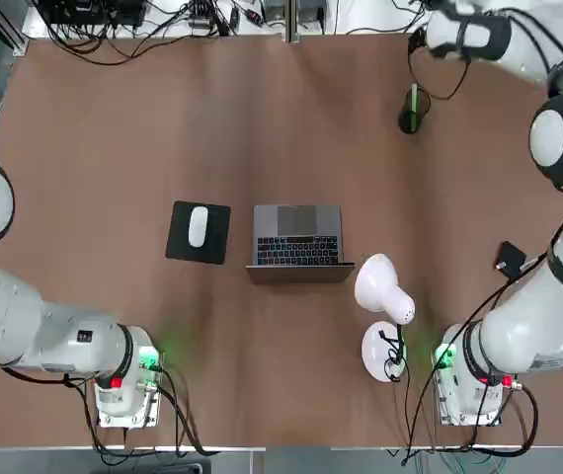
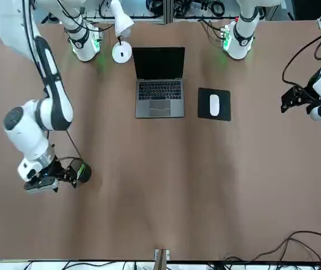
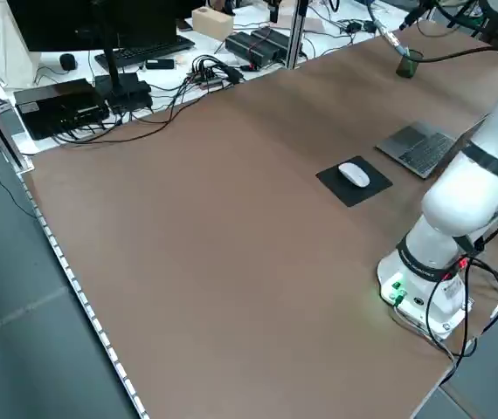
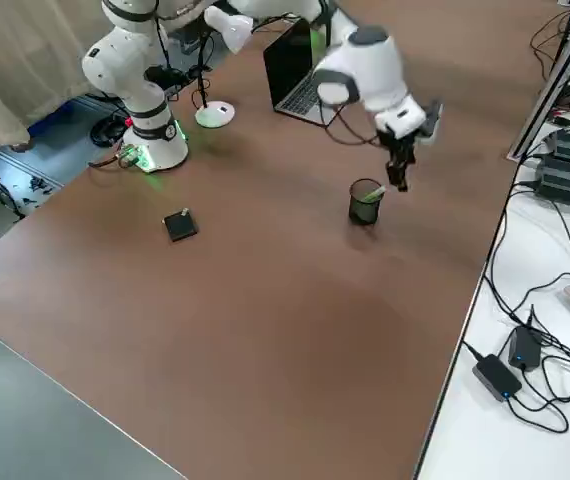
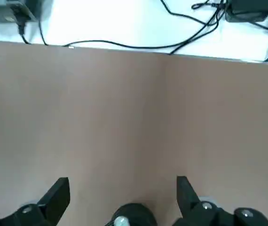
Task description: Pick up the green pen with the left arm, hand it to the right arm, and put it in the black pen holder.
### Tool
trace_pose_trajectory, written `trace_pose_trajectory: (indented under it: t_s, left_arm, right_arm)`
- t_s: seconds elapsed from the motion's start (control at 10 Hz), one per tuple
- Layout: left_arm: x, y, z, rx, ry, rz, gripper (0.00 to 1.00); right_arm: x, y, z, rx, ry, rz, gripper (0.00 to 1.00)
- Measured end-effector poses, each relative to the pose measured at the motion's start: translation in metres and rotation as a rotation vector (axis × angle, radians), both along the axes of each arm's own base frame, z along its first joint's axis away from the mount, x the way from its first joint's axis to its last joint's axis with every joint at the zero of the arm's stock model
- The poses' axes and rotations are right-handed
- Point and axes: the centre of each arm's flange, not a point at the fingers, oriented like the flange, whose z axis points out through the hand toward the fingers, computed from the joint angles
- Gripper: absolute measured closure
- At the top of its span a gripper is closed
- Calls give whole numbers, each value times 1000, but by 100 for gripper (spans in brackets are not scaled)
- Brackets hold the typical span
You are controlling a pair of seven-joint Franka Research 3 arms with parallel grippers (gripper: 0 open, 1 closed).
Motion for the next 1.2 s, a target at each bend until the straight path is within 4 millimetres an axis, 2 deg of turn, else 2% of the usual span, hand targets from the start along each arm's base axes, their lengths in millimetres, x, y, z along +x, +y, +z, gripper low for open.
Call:
trace_pose_trajectory:
  t_s: [0.1, 0.3, 0.4, 0.5, 0.6, 0.8, 1.2]
  left_arm:
    - [2, 0, -1, 0, 1, 2, 0]
    - [4, 1, -4, 0, 2, 3, 0]
    - [5, 1, -1, 0, -4, 3, 0]
    - [5, 1, 1, 0, -10, 3, 0]
    - [6, 1, 2, -1, -12, 3, 0]
    - [6, 0, 2, -1, -13, 2, 0]
    - [6, 0, 2, -1, -12, 2, 0]
  right_arm:
    - [-1, 1, 48, 23, 79, -26, 0]
    - [-21, -11, 141, 20, 173, -64, 0]
    - [-35, -23, 175, -6, 175, -76, 0]
    - [-50, -32, 201, -21, 181, -84, 0]
    - [-65, -39, 220, -29, 195, -91, 0]
    - [-84, -52, 243, -42, 215, -108, 0]
    - [-90, -58, 249, -44, 222, -117, 0]
